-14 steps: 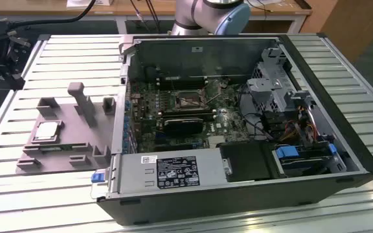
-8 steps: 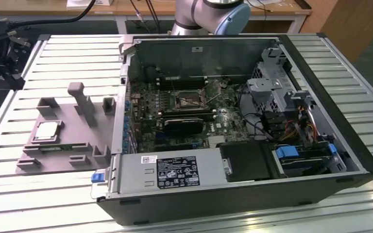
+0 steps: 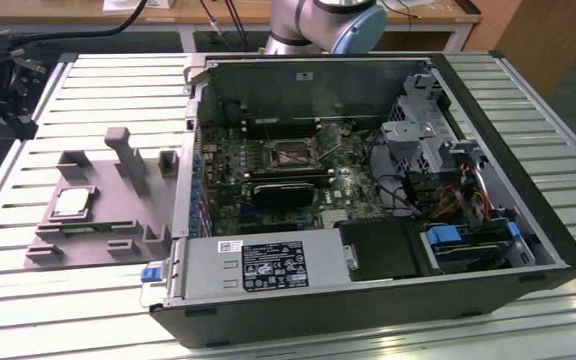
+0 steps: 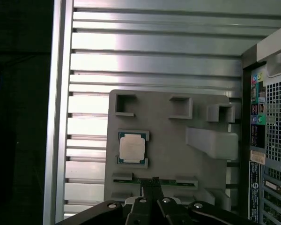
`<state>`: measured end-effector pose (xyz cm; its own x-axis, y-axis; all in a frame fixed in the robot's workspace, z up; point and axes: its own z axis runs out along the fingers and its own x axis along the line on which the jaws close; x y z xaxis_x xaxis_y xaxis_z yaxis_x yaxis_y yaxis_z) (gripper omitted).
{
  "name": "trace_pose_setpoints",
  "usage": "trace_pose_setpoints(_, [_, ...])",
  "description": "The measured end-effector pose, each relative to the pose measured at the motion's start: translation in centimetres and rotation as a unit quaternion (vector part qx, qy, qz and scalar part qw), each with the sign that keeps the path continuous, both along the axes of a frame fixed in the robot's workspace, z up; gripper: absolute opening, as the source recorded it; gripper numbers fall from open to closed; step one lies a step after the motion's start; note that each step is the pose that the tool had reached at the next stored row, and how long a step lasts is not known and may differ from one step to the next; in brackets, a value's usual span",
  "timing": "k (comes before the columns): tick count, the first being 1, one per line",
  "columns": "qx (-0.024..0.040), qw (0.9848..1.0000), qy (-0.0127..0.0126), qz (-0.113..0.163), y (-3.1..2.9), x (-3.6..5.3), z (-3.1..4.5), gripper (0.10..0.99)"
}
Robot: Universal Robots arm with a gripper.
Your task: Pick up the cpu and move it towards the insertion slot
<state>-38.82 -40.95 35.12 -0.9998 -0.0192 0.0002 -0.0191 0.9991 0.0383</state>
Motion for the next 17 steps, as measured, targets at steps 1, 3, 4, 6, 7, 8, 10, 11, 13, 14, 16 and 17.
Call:
trace_pose_setpoints(1, [0.0000, 1.0000, -0.0003, 0.000, 0.00, -0.04, -0.09, 0.102])
trace_pose_setpoints(3, [0.0000, 1.0000, -0.0013, 0.000, 0.00, -0.19, -0.37, 0.102])
trace_pose_setpoints(4, [0.0000, 1.0000, -0.0016, 0.000, 0.00, -0.27, -0.53, 0.102])
trace_pose_setpoints(6, [0.0000, 1.0000, -0.0017, 0.000, 0.00, -0.41, -0.88, 0.102])
trace_pose_setpoints(7, [0.0000, 1.0000, -0.0017, 0.000, 0.00, -0.47, -1.07, 0.102])
trace_pose_setpoints(8, [-0.0001, 1.0000, -0.0017, 0.000, 0.00, -0.53, -1.25, 0.102])
trace_pose_setpoints(10, [0.0000, 1.0000, -0.0018, 0.000, -0.01, -0.58, -1.62, 0.102])
trace_pose_setpoints(11, [0.0000, 1.0000, -0.0018, 0.000, -0.01, -0.60, -1.80, 0.102])
trace_pose_setpoints(13, [0.0000, 1.0000, -0.0018, 0.000, -0.02, -0.64, -2.16, 0.102])
trace_pose_setpoints(14, [0.0000, 1.0000, -0.0017, 0.000, -0.03, -0.66, -2.35, 0.102])
trace_pose_setpoints(16, [0.0000, 1.0000, -0.0018, 0.000, -0.03, -0.69, -2.71, 0.102])
trace_pose_setpoints(17, [0.0000, 1.0000, -0.0018, 0.000, -0.04, -0.70, -2.89, 0.102])
